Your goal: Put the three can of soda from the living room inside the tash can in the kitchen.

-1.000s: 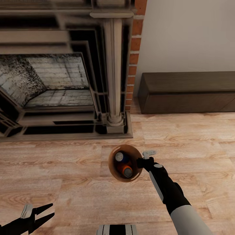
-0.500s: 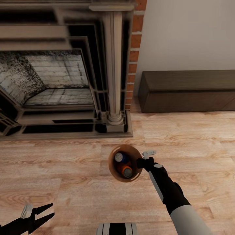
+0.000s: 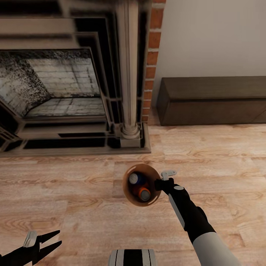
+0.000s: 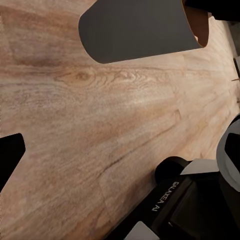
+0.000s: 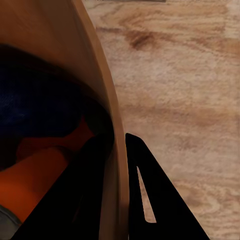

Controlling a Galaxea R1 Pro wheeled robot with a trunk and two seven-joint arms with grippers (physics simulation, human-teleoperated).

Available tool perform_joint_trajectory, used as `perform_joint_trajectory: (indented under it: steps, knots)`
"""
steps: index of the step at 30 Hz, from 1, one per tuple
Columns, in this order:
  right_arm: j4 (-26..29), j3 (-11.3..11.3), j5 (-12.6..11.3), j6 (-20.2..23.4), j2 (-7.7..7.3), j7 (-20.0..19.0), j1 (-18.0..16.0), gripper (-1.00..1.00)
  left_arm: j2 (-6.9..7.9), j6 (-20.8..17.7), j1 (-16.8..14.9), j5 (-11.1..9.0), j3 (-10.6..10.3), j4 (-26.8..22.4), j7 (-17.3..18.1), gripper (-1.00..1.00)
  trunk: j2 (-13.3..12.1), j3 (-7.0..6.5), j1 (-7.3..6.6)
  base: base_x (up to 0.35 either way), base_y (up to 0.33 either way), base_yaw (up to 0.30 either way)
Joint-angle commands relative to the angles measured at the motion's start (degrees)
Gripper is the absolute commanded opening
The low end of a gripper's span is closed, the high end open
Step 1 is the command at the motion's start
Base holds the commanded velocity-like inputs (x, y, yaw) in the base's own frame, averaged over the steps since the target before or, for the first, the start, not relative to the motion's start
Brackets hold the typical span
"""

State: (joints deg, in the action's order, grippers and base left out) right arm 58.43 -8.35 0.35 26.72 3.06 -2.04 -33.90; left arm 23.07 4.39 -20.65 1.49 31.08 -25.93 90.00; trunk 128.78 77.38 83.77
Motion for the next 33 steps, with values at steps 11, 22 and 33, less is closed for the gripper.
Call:
perform_joint_trajectory:
  steps: [11, 22, 33]
  knots:
    - [0.0, 0.0, -0.5, 0.0, 0.03, -0.2, 0.0, -1.00, 0.02, 0.0, 0.0, 0.0, 0.0, 0.0, 0.0, 1.00, 2.0, 0.90, 1.10, 0.000, 0.000, 0.000]
    - [-0.1, 0.0, -0.5, 0.0, 0.10, -0.2, 0.0, -1.00, 0.02, 0.0, 0.0, 0.1, -0.1, 0.0, 0.0, 1.00, 5.2, 2.33, 2.86, 0.000, 0.000, 0.000]
    - [-0.1, 0.0, -0.4, 0.0, 0.10, -0.2, 0.0, -1.00, 0.03, 0.0, 0.0, 0.1, -0.1, 0.0, 0.0, 1.00, 8.0, 3.59, 4.39, 0.000, 0.000, 0.000]
